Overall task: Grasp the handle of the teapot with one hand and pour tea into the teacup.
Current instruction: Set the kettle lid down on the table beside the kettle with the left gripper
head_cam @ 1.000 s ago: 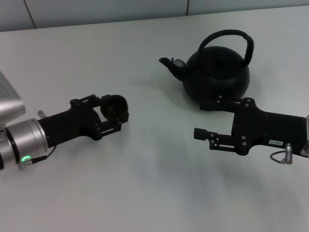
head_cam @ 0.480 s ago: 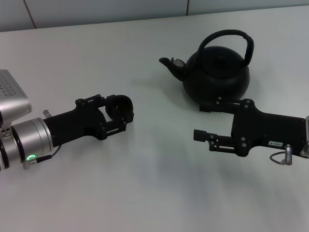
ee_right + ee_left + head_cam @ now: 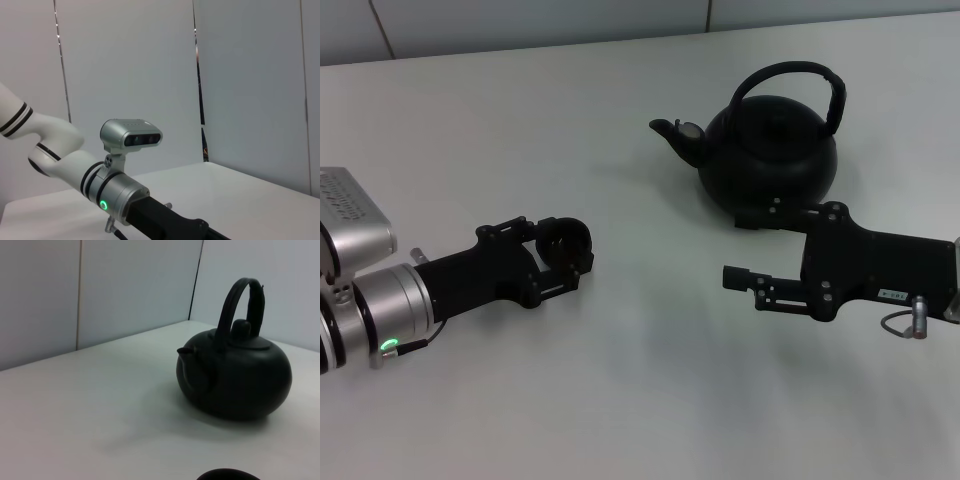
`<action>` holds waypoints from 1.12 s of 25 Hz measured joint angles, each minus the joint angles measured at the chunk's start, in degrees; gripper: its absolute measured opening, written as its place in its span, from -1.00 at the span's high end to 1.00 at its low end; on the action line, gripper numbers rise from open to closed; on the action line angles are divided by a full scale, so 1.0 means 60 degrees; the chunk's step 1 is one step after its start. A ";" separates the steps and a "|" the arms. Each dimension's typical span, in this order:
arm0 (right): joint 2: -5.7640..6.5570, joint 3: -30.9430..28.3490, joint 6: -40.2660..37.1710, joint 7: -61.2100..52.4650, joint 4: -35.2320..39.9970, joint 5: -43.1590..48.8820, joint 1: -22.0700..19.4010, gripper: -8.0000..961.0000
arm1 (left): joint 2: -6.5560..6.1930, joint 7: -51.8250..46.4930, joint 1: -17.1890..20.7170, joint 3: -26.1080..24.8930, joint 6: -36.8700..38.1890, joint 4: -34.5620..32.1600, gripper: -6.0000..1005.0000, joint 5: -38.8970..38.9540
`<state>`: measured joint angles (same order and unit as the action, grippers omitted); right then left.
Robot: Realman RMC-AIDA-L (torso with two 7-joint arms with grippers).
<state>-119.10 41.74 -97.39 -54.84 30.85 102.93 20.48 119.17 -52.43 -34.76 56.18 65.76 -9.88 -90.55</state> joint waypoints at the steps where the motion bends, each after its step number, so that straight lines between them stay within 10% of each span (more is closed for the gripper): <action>1: 0.0001 0.0000 -0.0001 0.0000 0.0000 0.0006 0.0022 -0.45 | 0.0000 0.0034 -0.0012 -0.0001 -0.0028 0.0029 -0.37 0.0001; 28: 0.0018 0.0016 0.0001 0.0014 0.0053 0.0029 0.0002 -0.45 | 0.0000 0.0082 -0.0002 -0.0018 -0.0379 0.0302 -0.40 0.0064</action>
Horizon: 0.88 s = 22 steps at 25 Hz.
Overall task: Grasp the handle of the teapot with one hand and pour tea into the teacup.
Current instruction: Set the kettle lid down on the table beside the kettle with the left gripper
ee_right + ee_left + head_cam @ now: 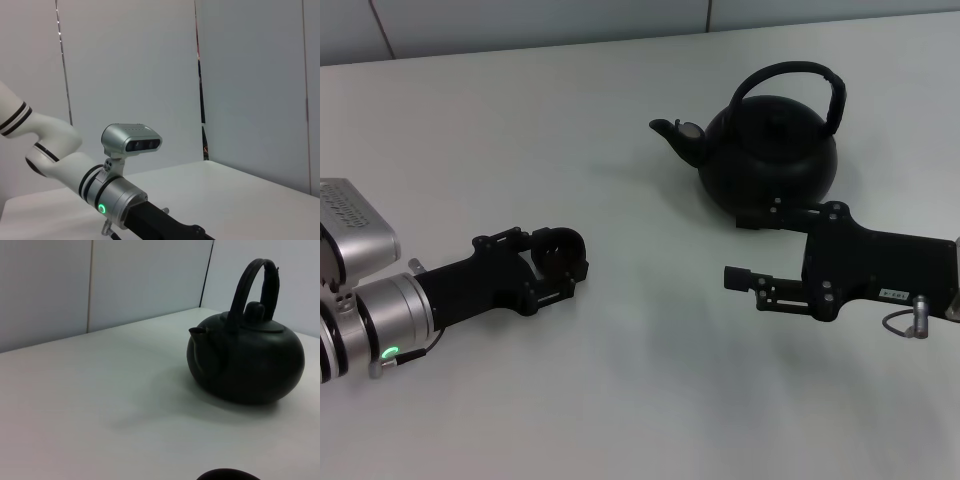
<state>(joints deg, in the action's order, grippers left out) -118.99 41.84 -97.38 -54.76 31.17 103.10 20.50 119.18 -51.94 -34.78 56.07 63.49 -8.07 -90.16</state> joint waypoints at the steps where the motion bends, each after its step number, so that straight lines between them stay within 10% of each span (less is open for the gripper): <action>1: 0.0003 0.0000 0.0000 0.0000 0.0012 0.0000 -0.0003 -0.45 | 0.0000 0.0000 0.0000 0.0000 -0.0005 0.0007 -0.40 -0.0001; 22: -0.0005 0.0094 -0.0010 -0.0059 0.0184 0.0008 0.0051 -0.45 | 0.0001 -0.0044 0.0066 -0.0013 -0.0177 0.0098 -0.49 0.0020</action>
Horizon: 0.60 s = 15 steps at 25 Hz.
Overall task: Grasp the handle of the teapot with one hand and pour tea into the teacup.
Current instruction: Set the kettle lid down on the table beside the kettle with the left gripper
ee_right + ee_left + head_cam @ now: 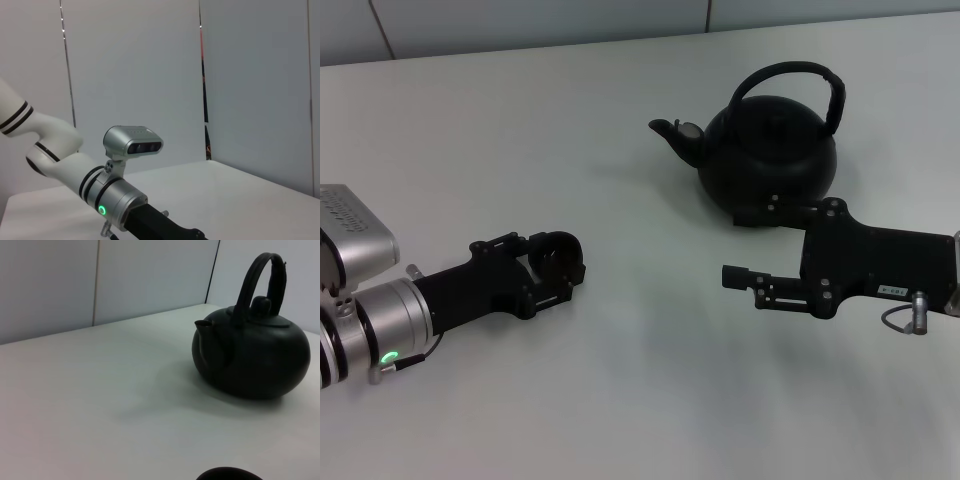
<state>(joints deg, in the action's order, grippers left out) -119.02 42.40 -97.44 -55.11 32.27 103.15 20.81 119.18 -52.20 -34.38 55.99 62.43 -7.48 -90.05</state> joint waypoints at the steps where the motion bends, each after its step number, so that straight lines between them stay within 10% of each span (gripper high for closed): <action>1: -0.0003 0.0011 -0.0001 -0.0005 0.0016 0.0001 -0.0001 -0.45 | -0.0002 -0.0040 0.0006 -0.0016 -0.0055 0.0005 -0.49 -0.0002; 15: -0.0013 0.0023 -0.0065 -0.0020 0.0041 0.0007 0.0021 -0.45 | -0.0001 -0.0087 0.0017 -0.0018 0.0148 -0.0054 -0.67 0.0000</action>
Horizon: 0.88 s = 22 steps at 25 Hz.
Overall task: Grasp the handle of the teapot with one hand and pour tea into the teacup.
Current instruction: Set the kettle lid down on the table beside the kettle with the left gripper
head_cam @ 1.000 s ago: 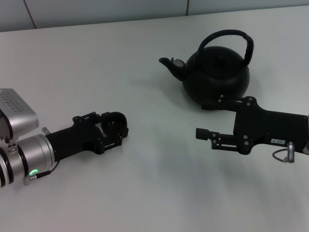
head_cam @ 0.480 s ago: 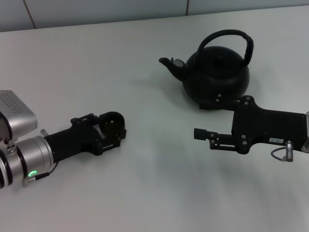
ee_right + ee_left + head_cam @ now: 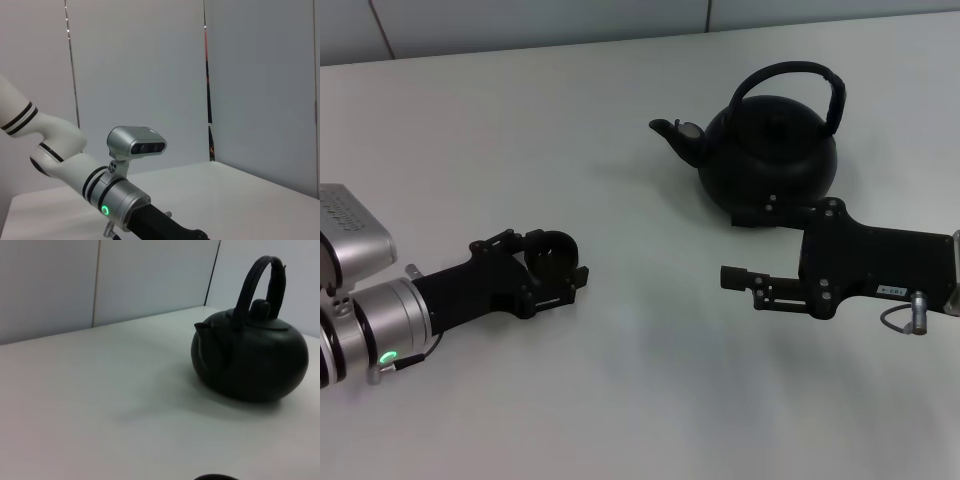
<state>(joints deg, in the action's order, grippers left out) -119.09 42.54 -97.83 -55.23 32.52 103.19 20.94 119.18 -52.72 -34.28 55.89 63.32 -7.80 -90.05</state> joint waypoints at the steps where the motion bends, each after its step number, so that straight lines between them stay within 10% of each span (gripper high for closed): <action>1: 0.0000 0.0000 0.0001 -0.0001 0.0000 0.0000 0.0000 -0.45 | 0.0000 -0.0017 0.0010 0.0000 0.0088 -0.0024 -0.69 0.0006; 22: 0.0007 -0.0038 0.0042 -0.0022 0.0000 -0.0043 -0.0035 -0.45 | -0.0087 -0.0048 0.1281 0.0006 0.2837 -0.1774 -0.72 0.0445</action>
<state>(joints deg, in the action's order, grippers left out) -119.05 42.31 -97.58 -55.36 32.52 102.93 20.73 118.65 -53.01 -26.59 55.92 80.34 -18.44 -87.38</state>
